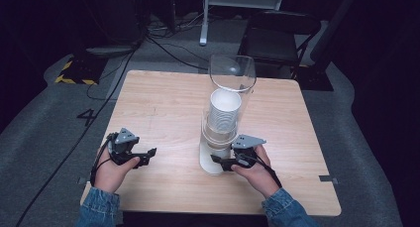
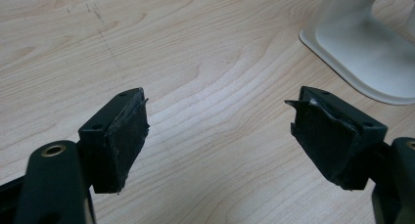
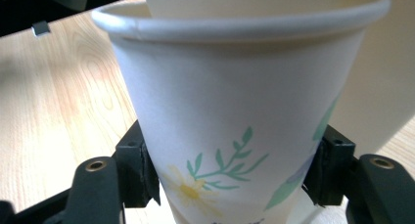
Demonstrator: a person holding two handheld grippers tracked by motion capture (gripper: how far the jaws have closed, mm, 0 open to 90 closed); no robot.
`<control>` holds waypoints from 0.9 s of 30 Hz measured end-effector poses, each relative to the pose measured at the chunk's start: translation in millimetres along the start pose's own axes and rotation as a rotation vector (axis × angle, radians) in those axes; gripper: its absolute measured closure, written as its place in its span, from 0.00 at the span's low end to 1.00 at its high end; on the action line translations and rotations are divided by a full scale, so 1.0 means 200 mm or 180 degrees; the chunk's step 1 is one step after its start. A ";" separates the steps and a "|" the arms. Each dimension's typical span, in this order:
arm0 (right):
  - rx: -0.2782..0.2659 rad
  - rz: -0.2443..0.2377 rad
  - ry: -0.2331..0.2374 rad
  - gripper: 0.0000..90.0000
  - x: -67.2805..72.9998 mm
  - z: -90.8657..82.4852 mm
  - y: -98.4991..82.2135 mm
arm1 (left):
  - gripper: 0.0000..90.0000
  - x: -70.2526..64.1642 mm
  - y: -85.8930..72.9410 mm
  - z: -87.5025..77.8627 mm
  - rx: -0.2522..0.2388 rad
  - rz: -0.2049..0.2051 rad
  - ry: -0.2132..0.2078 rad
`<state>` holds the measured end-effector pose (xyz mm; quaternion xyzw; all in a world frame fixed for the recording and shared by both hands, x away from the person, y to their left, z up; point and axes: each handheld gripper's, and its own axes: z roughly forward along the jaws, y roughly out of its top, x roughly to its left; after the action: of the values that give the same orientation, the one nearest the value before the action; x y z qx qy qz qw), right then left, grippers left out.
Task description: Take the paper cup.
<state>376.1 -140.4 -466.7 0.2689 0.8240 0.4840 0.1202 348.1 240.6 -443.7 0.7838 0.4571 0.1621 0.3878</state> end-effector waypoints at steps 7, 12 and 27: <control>0.0088 -0.0001 -0.0071 0.39 -0.01 -0.02 -0.02 | 0.23 0.00 0.01 0.02 0.0015 0.0031 -0.0011; 0.0133 0.0028 -0.0101 0.39 -0.02 -0.04 -0.03 | 0.23 -0.01 0.03 0.03 0.0015 0.0030 -0.0045; 0.0086 0.0183 -0.0415 0.39 -0.14 -0.20 -0.07 | 0.23 -0.02 0.06 0.07 0.0005 0.0071 -0.0078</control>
<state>376.2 -190.8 -459.3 0.3250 0.8129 0.4575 0.1560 362.5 227.9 -443.3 0.7911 0.4437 0.1565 0.3910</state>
